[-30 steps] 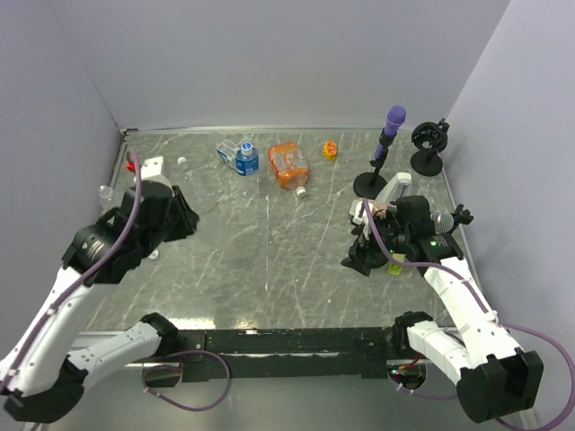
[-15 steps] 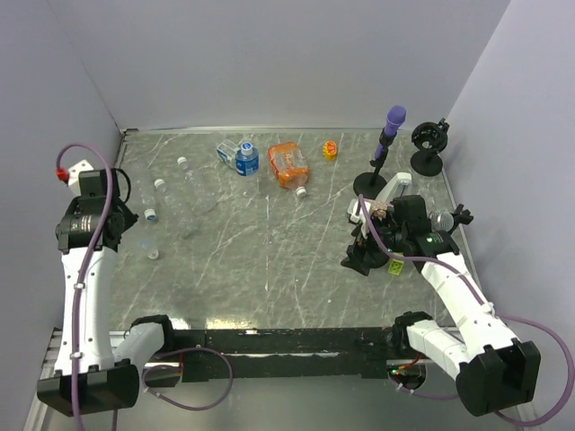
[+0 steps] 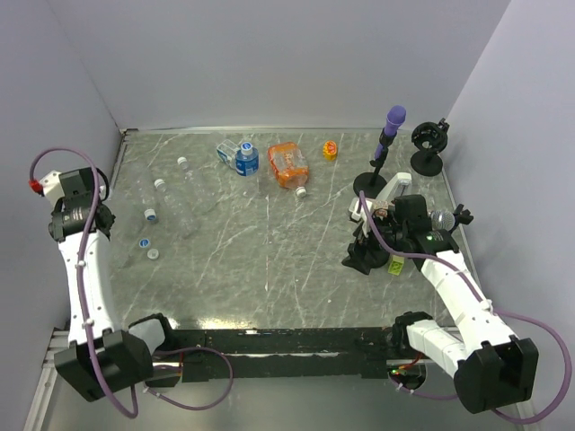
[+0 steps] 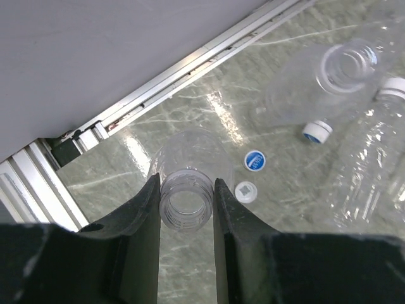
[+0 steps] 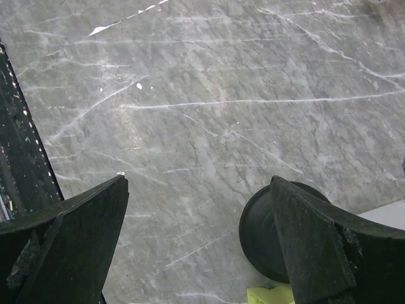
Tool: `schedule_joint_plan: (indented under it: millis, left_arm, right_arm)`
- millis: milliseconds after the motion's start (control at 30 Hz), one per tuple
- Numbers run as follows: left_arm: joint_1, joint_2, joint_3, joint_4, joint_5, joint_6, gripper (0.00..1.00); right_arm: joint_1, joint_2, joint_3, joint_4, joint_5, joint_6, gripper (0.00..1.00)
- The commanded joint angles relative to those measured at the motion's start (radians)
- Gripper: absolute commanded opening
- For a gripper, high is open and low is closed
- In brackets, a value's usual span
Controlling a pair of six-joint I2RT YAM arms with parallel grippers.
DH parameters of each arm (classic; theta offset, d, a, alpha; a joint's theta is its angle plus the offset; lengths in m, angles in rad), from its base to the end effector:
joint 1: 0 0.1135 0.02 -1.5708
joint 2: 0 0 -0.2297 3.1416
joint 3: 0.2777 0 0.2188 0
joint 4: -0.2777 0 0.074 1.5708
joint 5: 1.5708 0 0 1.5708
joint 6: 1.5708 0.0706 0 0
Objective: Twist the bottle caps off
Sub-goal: Place the plastic bottle at the corner of the board.
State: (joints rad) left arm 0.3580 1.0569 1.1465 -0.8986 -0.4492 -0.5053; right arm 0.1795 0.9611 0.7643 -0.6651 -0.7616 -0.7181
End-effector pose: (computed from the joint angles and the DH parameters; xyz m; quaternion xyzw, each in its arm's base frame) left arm 0.1824 0.1010 0.2925 -0.4538 0.7874 0.1795 0.3767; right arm 0.1763 0.0815 0.2245 -0.4940 0.7285 0.2503 0.4033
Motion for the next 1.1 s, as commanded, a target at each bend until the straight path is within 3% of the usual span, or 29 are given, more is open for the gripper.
schedule_joint_plan:
  millis: [0,467,533,700,1067]
  left_arm:
    - [0.044,0.037,0.009,0.093,0.021,0.036,0.01]
    - [0.079,0.133,0.018,0.132,0.099,0.074,0.06]
    - [0.082,0.135,0.013,0.135,0.106,0.071,0.13]
    - [0.081,0.133,0.012,0.129,0.115,0.065,0.42]
    - [0.082,0.078,0.071,0.075,0.122,0.047,0.74]
  right_arm:
    - [-0.018,0.011,-0.011,0.032,-0.028,0.008,0.99]
    - [-0.034,0.034,-0.013,0.029,-0.044,0.006,0.99]
    - [-0.035,0.039,-0.013,0.029,-0.044,0.006,0.99]
    - [-0.041,0.036,-0.013,0.027,-0.05,0.006,0.99]
    - [-0.049,0.033,-0.014,0.024,-0.062,0.003,0.99]
